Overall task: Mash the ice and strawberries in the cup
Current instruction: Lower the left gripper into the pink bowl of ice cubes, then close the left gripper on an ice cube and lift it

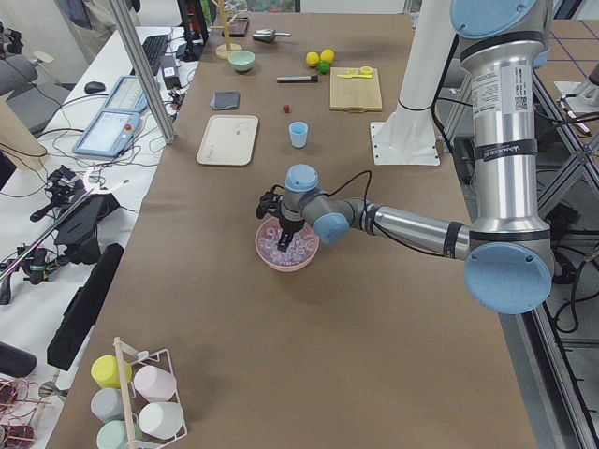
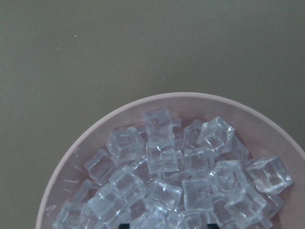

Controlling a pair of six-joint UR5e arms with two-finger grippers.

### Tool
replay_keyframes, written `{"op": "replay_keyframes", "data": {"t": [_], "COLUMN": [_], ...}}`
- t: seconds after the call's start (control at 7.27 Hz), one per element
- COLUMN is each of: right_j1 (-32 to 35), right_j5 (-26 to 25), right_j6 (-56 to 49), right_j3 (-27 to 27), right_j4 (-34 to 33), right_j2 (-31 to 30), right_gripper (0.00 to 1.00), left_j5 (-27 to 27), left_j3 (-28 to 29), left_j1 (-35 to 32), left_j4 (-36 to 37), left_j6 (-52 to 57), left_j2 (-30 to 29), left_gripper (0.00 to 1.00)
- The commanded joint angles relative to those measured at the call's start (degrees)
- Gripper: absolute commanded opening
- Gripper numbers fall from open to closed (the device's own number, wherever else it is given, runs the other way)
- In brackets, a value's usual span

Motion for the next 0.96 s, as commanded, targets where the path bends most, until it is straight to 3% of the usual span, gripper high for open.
{"op": "replay_keyframes", "data": {"t": [0.0,0.28,0.41,0.55,0.69,0.83], "right_j1": [0.0,0.0,0.0,0.0,0.0,0.0], "right_j5": [0.0,0.0,0.0,0.0,0.0,0.0], "right_j6": [0.0,0.0,0.0,0.0,0.0,0.0], "right_j3": [0.0,0.0,0.0,0.0,0.1,0.1], "right_j4": [0.0,0.0,0.0,0.0,0.0,0.0], "right_j2": [0.0,0.0,0.0,0.0,0.0,0.0], "right_gripper": [1.0,1.0,1.0,1.0,1.0,1.0], "left_j5": [0.1,0.1,0.1,0.1,0.0,-0.2], "left_j3": [0.5,1.4,1.4,1.3,0.8,-0.1], "left_j1": [0.1,0.2,0.1,0.1,0.1,-0.1], "left_j4": [0.0,-0.6,-0.6,-0.6,-0.6,-0.6], "left_j6": [0.0,0.0,0.0,-0.1,-0.1,-0.1], "left_j2": [-0.2,-0.2,-0.2,-0.3,-0.3,0.0], "left_gripper": [0.6,0.6,0.54,0.43,0.18,0.0]}}
